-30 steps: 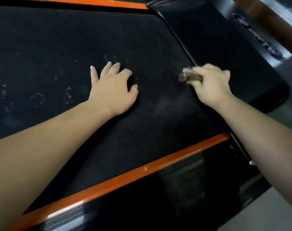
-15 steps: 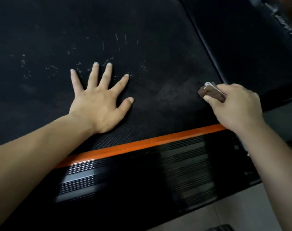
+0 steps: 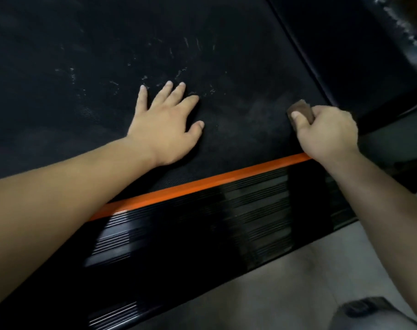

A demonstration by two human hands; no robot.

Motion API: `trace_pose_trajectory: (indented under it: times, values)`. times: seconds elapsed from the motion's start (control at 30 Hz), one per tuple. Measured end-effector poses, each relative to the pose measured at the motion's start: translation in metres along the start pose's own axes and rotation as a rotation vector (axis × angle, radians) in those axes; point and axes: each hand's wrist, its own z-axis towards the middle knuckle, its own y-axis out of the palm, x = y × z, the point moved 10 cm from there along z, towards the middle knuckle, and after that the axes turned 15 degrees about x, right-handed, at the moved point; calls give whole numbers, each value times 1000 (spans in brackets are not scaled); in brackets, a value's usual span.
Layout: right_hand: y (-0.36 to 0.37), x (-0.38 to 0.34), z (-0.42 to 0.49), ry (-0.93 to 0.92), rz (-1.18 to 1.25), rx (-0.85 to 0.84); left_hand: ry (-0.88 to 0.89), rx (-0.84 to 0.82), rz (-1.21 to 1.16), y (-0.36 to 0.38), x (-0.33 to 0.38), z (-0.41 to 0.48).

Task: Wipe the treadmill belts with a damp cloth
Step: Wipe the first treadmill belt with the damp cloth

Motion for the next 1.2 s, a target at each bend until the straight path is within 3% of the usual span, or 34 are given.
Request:
trace_pose_trajectory:
  times: [0.13, 0.6, 0.8, 1.2]
  values:
    - [1, -32, -23, 24, 59, -8, 74, 24, 45, -20, -40, -25]
    - [-1, -165, -108, 77, 146, -44, -74, 35, 49, -76, -167, -104]
    - [-4, -225, -146, 147, 181, -80, -219, 10, 46, -106, -235, -142]
    - [-18, -373, -234, 76, 235, -44, -291, -52, 48, -151, -315, -217]
